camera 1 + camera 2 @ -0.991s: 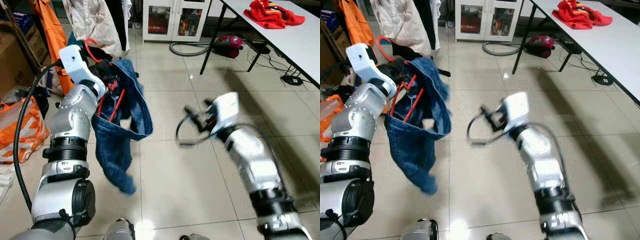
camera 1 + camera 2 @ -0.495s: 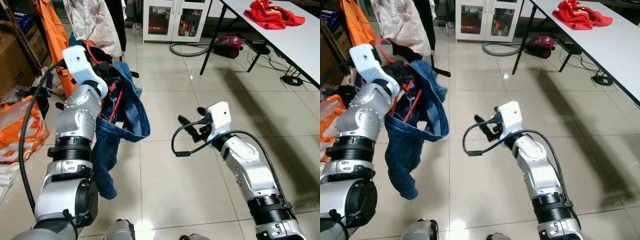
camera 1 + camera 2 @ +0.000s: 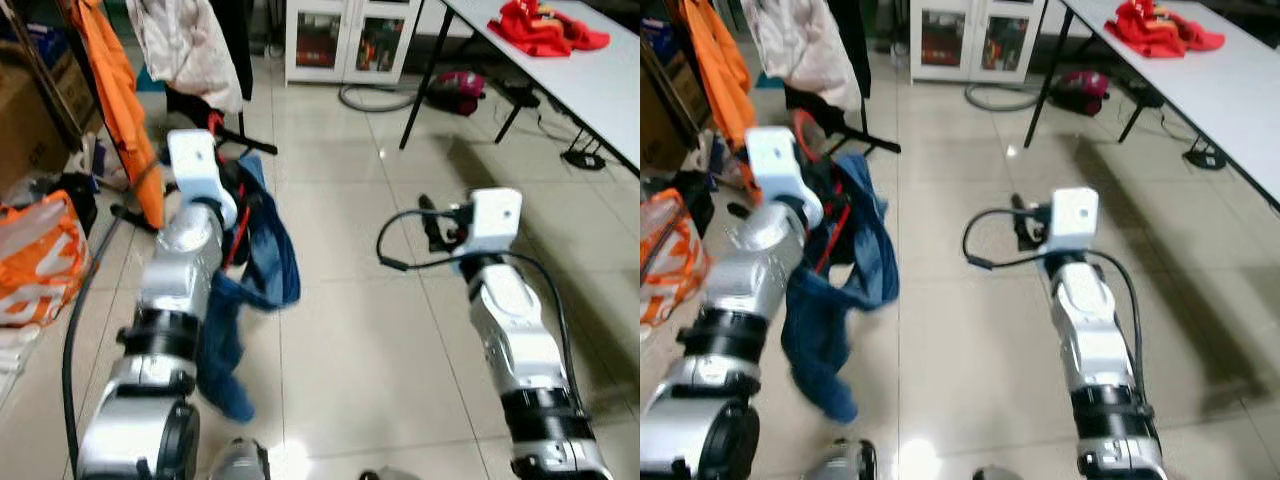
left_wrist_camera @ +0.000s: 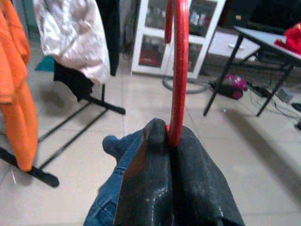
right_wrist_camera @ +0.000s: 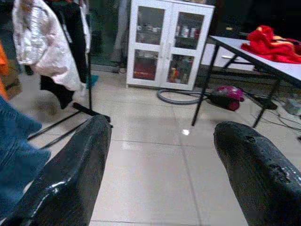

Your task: Hang hanger

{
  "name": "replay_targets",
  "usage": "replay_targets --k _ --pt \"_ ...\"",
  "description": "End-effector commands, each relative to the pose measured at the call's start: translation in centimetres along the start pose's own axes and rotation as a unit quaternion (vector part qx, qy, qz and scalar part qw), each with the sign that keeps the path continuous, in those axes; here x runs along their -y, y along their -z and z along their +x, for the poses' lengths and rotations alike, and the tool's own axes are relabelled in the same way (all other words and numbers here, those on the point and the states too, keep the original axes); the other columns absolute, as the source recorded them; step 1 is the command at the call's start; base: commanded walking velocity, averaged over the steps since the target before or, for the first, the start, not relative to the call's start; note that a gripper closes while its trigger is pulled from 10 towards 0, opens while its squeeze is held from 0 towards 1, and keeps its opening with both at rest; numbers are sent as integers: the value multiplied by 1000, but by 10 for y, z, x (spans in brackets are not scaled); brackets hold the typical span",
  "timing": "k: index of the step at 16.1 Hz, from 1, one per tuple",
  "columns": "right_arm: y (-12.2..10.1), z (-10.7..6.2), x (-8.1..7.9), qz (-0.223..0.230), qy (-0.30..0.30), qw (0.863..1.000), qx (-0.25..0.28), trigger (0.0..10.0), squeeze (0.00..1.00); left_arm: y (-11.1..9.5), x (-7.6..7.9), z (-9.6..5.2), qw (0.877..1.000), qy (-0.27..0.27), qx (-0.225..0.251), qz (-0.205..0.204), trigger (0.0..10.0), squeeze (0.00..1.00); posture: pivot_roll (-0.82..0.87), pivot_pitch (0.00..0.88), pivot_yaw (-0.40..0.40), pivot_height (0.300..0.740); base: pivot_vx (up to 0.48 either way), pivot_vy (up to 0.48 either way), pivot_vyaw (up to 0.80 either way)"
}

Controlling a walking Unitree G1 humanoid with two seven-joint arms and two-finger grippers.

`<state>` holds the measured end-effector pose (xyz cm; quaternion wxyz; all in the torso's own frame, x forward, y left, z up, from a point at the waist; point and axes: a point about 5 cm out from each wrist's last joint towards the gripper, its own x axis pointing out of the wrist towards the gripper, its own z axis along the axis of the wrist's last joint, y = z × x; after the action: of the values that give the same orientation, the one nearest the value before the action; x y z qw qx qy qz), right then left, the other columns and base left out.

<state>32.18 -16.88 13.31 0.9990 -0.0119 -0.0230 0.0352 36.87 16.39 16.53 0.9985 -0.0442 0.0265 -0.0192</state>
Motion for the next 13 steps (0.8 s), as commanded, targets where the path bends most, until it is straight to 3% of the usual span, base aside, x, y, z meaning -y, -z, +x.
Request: replay_targets --k 1,8,13 --pt "4 -3 6 -1 15 1000 -3 10000 0 -11 6 -1 1000 13 23 6 10000 0 23 51 -32 740 0 0 0" --pt "7 -5 4 -13 8 1000 -1 10000 0 -8 16 -8 999 24 35 26 10000 0 26 46 -34 740 0 0 0" --pt "7 -5 7 -2 25 1000 -2 10000 0 -1 16 -10 999 16 24 29 10000 0 23 39 -33 740 357 0 0"
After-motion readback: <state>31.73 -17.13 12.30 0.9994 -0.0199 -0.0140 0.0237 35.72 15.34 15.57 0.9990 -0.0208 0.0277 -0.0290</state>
